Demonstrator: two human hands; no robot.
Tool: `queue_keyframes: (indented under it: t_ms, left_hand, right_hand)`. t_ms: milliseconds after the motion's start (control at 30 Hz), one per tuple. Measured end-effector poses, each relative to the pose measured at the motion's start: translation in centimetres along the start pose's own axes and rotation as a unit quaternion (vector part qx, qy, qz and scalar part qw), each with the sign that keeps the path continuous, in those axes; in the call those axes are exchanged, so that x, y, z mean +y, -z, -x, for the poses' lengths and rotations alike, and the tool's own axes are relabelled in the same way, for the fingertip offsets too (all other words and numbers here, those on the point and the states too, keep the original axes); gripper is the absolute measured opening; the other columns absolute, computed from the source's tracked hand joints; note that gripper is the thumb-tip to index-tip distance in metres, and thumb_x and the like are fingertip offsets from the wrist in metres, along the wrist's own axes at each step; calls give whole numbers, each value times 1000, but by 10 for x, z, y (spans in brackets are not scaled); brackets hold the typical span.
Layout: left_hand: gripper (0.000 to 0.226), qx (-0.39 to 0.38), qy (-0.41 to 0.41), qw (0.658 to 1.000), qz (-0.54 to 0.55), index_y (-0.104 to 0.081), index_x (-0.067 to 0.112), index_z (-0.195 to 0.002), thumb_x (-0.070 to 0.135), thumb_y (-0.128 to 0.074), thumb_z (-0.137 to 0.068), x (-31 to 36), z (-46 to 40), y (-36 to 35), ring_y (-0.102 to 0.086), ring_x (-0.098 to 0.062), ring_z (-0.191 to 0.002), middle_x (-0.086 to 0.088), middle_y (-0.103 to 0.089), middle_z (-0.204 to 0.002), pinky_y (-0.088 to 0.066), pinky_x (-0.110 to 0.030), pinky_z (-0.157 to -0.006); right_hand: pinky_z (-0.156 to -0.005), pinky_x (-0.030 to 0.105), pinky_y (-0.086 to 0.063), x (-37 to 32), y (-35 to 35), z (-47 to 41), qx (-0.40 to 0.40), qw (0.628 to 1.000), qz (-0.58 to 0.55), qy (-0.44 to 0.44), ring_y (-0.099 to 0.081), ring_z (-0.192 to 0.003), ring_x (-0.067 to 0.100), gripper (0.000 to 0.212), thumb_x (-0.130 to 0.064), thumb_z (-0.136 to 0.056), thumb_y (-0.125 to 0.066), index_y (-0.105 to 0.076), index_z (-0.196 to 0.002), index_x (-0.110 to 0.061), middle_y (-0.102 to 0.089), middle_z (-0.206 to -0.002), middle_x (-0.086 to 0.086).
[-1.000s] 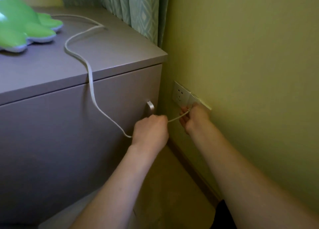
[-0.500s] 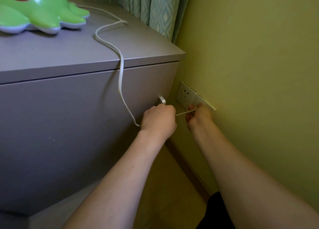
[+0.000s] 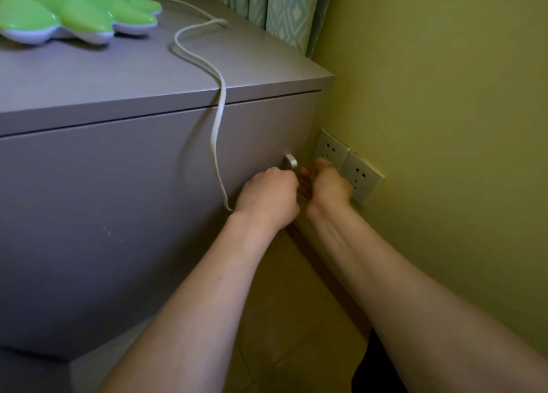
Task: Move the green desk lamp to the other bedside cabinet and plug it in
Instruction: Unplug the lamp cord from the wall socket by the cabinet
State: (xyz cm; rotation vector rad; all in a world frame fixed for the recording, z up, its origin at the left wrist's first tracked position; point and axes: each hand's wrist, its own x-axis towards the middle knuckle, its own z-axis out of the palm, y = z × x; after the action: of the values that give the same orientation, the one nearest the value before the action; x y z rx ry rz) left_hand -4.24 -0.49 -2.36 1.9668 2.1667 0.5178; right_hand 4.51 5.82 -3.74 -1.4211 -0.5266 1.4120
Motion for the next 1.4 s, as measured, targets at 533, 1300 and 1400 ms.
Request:
queue_keyframes:
  t_ms: [533,1300,1400]
  left_hand:
    - [20,-12,47,999,25,-68,14,-104,18,-56,-89,-9,13,16,-62,-31,-85,-11,-65,-97,-54,-40,-73]
    - [37,-190,125,962,-152,-60,15,-123,11,-53,-86,59,26,84,-60,-31,-110,-12,-68,-112,-39,-44,-102]
    - [37,-216,122,959,-138,-57,15,-126,24,-54,-90,85,30,155,-57,-31,-115,-12,-64,-121,-37,-44,-106]
  right_hand:
    - [-68,27,-50,-10,12,4,-35,999,-15,-14,-64,-82,17,24,-29,-96,-48,-61,-106,-12,-67,-83,3]
    - [-84,31,-47,-106,20,74,23,991,45,-127,-61,-80,13,18,-22,-94,-54,-63,-107,-13,-65,-84,-1]
    - [-97,35,-47,-175,13,121,34,987,78,-134,-62,-91,17,14,-24,-93,-55,-64,-97,-13,-69,-92,2]
